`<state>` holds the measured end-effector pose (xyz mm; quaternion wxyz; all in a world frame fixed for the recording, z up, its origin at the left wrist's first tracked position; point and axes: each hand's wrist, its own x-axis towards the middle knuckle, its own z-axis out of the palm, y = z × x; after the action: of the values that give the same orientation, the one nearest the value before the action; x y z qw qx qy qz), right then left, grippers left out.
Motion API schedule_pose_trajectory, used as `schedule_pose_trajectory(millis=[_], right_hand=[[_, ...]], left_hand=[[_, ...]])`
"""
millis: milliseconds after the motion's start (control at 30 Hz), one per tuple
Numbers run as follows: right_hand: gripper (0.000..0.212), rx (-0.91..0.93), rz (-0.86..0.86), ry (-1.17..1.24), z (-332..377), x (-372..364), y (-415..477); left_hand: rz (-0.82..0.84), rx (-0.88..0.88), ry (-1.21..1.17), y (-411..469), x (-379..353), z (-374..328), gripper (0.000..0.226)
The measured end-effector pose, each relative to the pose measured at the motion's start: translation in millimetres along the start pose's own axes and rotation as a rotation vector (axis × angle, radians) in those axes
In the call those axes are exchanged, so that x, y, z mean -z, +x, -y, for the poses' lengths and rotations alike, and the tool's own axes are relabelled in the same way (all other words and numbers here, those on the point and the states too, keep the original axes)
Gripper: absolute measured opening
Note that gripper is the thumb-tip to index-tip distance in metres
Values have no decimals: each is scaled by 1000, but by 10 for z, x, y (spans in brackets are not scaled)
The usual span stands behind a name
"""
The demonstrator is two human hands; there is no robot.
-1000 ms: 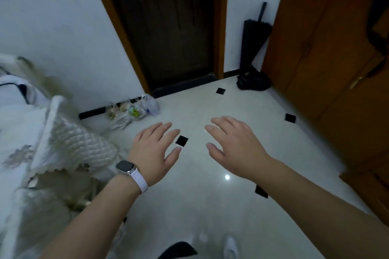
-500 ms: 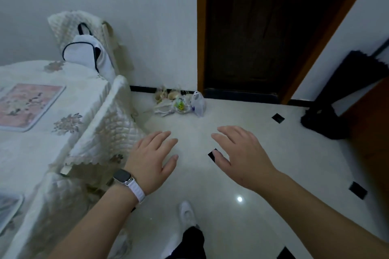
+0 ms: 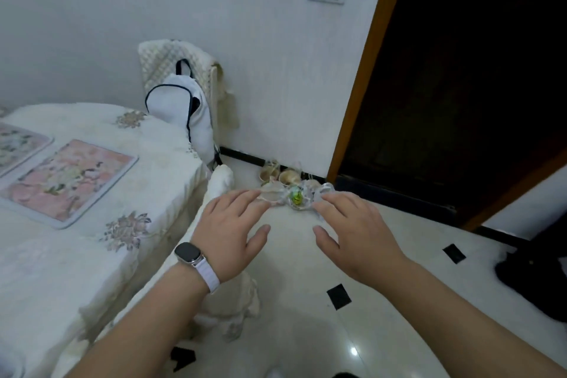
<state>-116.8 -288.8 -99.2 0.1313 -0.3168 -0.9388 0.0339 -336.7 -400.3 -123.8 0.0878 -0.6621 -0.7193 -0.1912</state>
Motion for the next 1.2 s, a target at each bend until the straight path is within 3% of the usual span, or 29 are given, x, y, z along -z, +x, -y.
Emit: schedule_pose_trajectory(millis=[367, 667, 933, 1200], right_hand=[[43, 281, 60, 160, -329, -821, 1827], [43, 596, 151, 294, -422, -1111, 3416], [39, 911, 253, 410, 319, -1441, 3888], [41, 1074, 300, 375, 1123, -1670, 4000]], left_hand=[[107, 350, 165, 525, -245, 917, 39], [155, 681, 323, 1199, -241, 1214, 40], [111, 997, 439, 790, 32, 1290, 43], [53, 1137, 441, 144, 89, 1720, 43]])
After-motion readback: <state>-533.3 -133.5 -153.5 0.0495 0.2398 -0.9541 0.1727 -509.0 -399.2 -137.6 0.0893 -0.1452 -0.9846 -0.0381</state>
